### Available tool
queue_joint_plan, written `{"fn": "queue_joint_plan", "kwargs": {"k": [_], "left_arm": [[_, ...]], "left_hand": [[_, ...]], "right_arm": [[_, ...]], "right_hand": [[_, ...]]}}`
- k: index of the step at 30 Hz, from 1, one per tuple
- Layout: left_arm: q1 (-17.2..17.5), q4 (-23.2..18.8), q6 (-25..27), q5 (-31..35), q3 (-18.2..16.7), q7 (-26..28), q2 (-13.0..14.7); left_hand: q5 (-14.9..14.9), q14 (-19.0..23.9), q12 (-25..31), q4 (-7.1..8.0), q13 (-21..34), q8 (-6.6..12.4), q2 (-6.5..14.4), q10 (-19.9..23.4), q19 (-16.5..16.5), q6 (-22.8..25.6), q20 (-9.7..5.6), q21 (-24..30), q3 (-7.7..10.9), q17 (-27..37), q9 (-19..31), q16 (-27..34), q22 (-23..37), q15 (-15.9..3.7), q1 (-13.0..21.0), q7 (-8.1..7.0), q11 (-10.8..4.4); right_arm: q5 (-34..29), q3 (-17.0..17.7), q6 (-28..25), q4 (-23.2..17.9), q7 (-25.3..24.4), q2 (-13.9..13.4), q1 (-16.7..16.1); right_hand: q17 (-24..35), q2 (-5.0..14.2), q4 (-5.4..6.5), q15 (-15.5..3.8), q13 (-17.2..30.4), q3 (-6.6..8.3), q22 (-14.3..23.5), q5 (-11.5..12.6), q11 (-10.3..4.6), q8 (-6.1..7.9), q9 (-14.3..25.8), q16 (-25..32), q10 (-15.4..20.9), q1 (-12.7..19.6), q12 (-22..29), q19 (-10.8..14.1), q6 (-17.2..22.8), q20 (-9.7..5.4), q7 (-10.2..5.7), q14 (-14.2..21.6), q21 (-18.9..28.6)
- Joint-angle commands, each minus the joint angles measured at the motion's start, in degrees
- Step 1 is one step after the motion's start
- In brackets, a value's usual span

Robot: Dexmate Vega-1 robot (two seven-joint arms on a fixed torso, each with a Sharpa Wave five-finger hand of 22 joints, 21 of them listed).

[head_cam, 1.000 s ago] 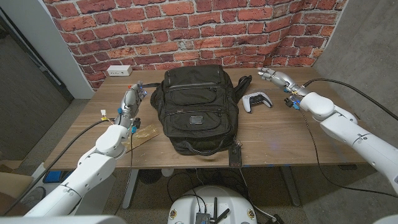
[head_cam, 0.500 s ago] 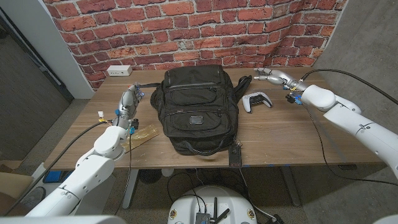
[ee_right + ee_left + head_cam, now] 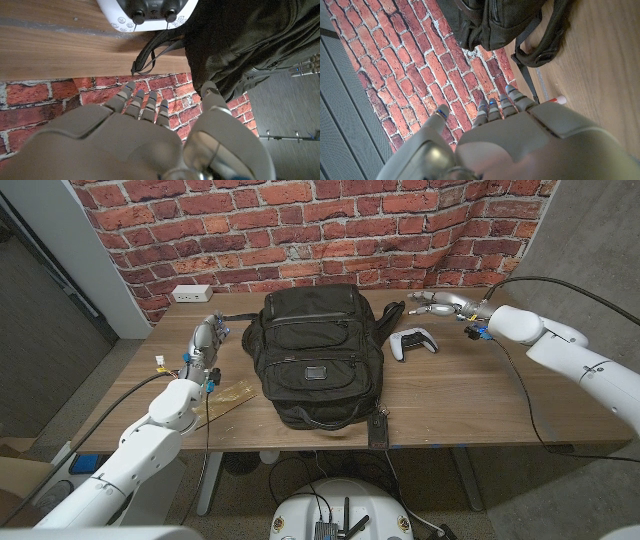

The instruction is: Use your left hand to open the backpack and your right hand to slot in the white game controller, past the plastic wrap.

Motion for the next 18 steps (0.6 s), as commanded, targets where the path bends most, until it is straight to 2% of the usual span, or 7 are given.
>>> {"fn": "queue_joint_plan", "kwargs": {"k": [1, 2, 5, 7, 18], "left_arm": [[-0.73, 0.88, 0.23, -0.23, 0.26, -0.46, -0.16], [-0.73, 0.91, 0.27, -0.22, 0.30, -0.41, -0.19], [-0.80, 1.19, 0.03, -0.31, 0.46, -0.64, -0.34], [-0.86, 1.36, -0.11, -0.34, 0.59, -0.72, -0.46], [-0.62, 1.39, 0.19, -0.57, 0.80, -0.48, -0.49]], "left_hand": [[0.28, 0.65, 0.06, -0.28, 0.08, 0.21, 2.38, 0.41, 0.42, 0.46, -1.33, 0.01, 0.18, 0.22, 0.25, 0.14, 0.08, 0.10, -0.26, -0.12, -0.07], [0.28, 0.66, 0.05, -0.28, 0.08, 0.21, 2.38, 0.40, 0.42, 0.49, -1.31, 0.01, 0.18, 0.22, 0.25, 0.14, 0.08, 0.07, -0.26, -0.11, -0.08], [0.28, 0.68, 0.05, -0.28, 0.08, 0.21, 2.40, 0.45, 0.44, 0.53, -1.32, 0.00, 0.19, 0.22, 0.25, 0.13, 0.08, 0.07, -0.27, -0.10, -0.10], [0.28, 0.70, 0.05, -0.29, 0.08, 0.21, 2.41, 0.47, 0.44, 0.55, -1.38, 0.00, 0.20, 0.23, 0.25, 0.13, 0.08, 0.08, -0.28, -0.09, -0.16], [0.29, 0.77, 0.03, -0.29, 0.08, 0.18, 2.45, 0.61, 0.46, 0.63, -1.32, -0.03, 0.22, 0.23, 0.25, 0.10, 0.08, 0.08, -0.31, -0.09, -0.17]], "right_arm": [[-8.86, -2.56, -2.68, -2.27, 2.11, -1.89, 3.65], [-9.13, -3.12, -2.69, -2.32, 4.37, -2.15, 4.55], [-10.15, -3.75, -2.85, -2.24, 6.20, -2.02, 5.78], [-11.18, -4.30, -3.01, -2.22, 7.38, -1.90, 6.70], [-16.01, -7.79, -4.23, -1.48, 15.71, -0.48, 12.26]], "right_hand": [[-0.22, -0.39, 0.03, -0.01, 0.43, 0.94, 0.16, 0.61, 1.05, 0.14, 0.30, 0.45, -0.14, 1.81, 0.42, 0.11, -1.14, 0.53, 0.06, 0.39, 0.04], [-0.27, -0.49, 0.03, 0.08, 0.47, 1.03, 0.16, 0.69, 1.12, 0.11, 0.31, 0.45, -0.13, 2.13, 0.45, 0.09, -1.38, 0.70, 0.19, 0.34, 0.03], [-0.46, -0.95, 0.02, 0.62, 0.58, 1.35, 0.16, 0.98, 1.19, 0.06, 0.36, 0.27, -0.13, 3.33, 0.55, 0.01, -2.14, 1.10, 0.29, -0.29, -0.02], [-0.69, -1.51, 0.04, 0.85, 0.72, 1.73, 0.17, 1.34, 1.26, 0.22, 0.42, 0.21, -1.85, 4.83, 0.09, -0.17, -2.51, 1.44, 0.30, -0.76, -0.08], [-1.40, -3.89, 0.21, 1.97, 1.05, 2.61, 0.19, 1.96, 1.27, -0.11, 0.59, -0.19, -4.56, 9.51, -0.04, -1.35, -6.72, 2.92, 0.31, -3.57, -0.33]]}}
